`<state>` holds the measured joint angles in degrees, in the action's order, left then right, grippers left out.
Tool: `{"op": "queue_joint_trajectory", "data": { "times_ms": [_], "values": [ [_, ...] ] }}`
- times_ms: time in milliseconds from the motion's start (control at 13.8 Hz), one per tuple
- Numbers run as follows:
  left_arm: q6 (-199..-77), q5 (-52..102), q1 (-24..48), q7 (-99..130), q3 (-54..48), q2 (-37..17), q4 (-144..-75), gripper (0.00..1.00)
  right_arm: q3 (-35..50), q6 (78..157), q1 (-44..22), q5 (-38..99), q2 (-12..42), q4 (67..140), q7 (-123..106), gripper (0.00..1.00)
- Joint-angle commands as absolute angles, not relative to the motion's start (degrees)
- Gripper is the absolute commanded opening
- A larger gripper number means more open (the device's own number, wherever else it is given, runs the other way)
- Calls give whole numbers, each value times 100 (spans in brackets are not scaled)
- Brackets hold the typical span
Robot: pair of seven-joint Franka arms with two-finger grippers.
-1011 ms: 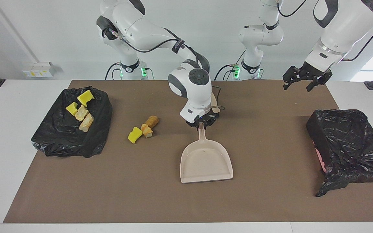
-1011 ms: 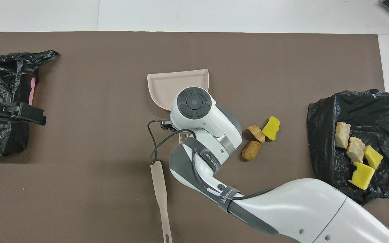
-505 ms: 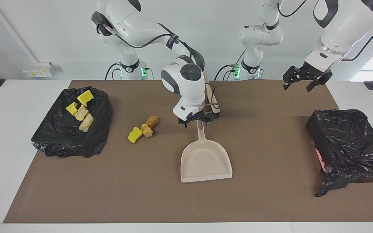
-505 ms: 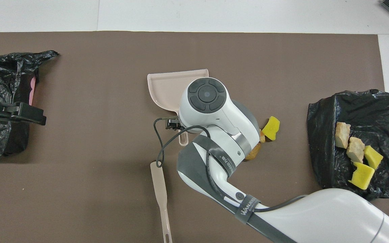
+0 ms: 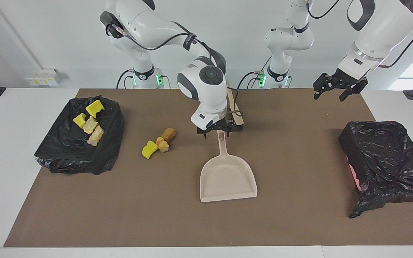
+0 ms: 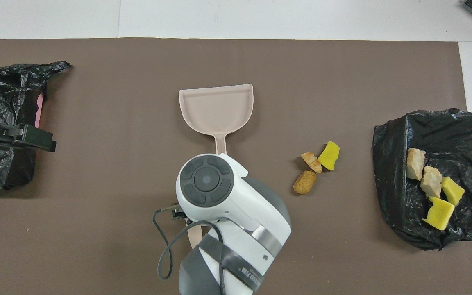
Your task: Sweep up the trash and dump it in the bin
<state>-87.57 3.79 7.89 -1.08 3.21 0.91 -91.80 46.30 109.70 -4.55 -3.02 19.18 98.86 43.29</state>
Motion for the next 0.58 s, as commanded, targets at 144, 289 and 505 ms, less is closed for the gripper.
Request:
{"op": "queue_joint_trajectory", "data": {
  "times_ms": [144,289,505],
  "values": [
    [-8710,281,721,-167,272,105,-9158,100,4693,12453,-870,79,1319,11608,4639,100],
    [-8710,281,721,-167,272,105,-9158,100,4693,12489,-1054,79,1126,11951,4658,100],
    [-8710,281,721,-167,272,105,-9158,100,4702,12786,-1203,359,774,12391,4667,100]
  ]
}}
